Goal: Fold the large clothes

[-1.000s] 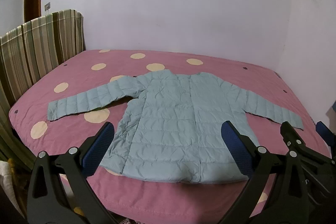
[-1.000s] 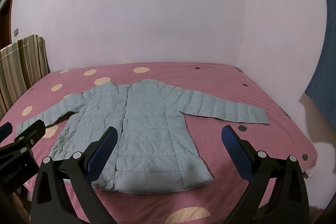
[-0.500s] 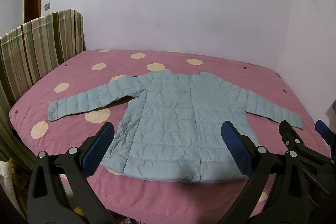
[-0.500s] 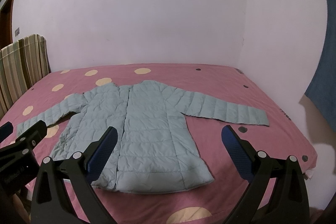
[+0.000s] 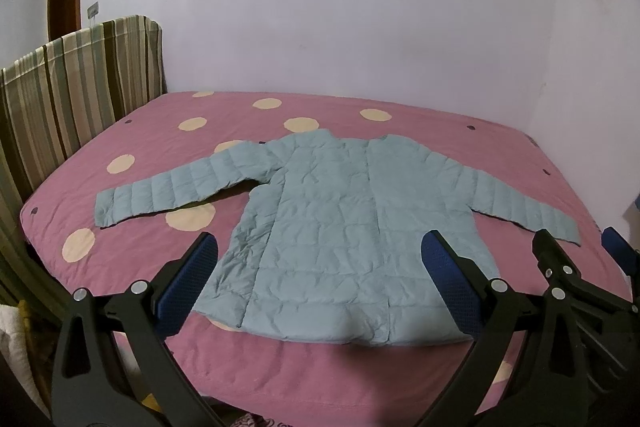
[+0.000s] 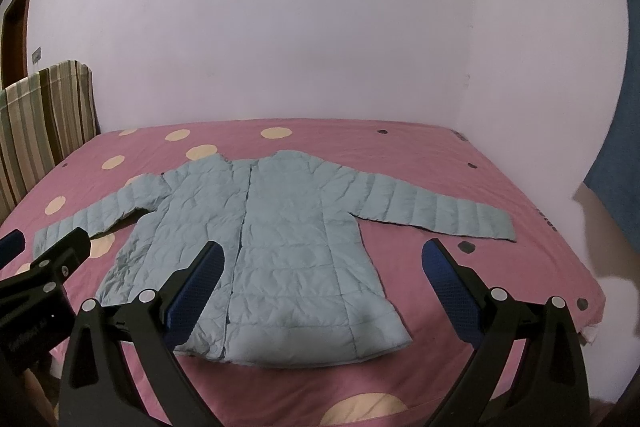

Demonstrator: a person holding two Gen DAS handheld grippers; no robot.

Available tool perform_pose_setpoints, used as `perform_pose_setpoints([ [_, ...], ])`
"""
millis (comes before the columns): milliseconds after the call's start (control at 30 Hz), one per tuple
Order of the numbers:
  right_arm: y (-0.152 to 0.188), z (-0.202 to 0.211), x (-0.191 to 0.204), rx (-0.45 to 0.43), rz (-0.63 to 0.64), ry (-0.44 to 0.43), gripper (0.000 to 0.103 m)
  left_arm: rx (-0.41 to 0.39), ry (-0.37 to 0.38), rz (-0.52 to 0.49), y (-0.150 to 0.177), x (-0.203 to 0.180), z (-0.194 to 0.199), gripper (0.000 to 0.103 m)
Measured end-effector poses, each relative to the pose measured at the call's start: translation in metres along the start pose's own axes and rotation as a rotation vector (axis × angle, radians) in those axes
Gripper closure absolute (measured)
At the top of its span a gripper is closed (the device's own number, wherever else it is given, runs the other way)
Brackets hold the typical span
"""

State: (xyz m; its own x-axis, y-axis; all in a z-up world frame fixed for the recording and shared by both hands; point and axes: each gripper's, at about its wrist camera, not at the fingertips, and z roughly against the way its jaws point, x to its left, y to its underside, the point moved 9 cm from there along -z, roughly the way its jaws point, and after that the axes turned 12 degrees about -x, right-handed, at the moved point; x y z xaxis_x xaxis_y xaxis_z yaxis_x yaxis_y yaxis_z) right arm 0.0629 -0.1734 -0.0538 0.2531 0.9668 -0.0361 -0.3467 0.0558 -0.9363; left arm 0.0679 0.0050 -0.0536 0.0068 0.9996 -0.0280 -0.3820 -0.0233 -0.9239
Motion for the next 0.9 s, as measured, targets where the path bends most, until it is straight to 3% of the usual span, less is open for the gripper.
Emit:
perform_pose_setpoints([
  [900, 0.0070, -0.0043, 0.0096, 0.016, 0.024, -0.012, 0.005, 0.031, -0.006, 0.005, 0.0045, 0.0091, -0.0099, 0.002],
])
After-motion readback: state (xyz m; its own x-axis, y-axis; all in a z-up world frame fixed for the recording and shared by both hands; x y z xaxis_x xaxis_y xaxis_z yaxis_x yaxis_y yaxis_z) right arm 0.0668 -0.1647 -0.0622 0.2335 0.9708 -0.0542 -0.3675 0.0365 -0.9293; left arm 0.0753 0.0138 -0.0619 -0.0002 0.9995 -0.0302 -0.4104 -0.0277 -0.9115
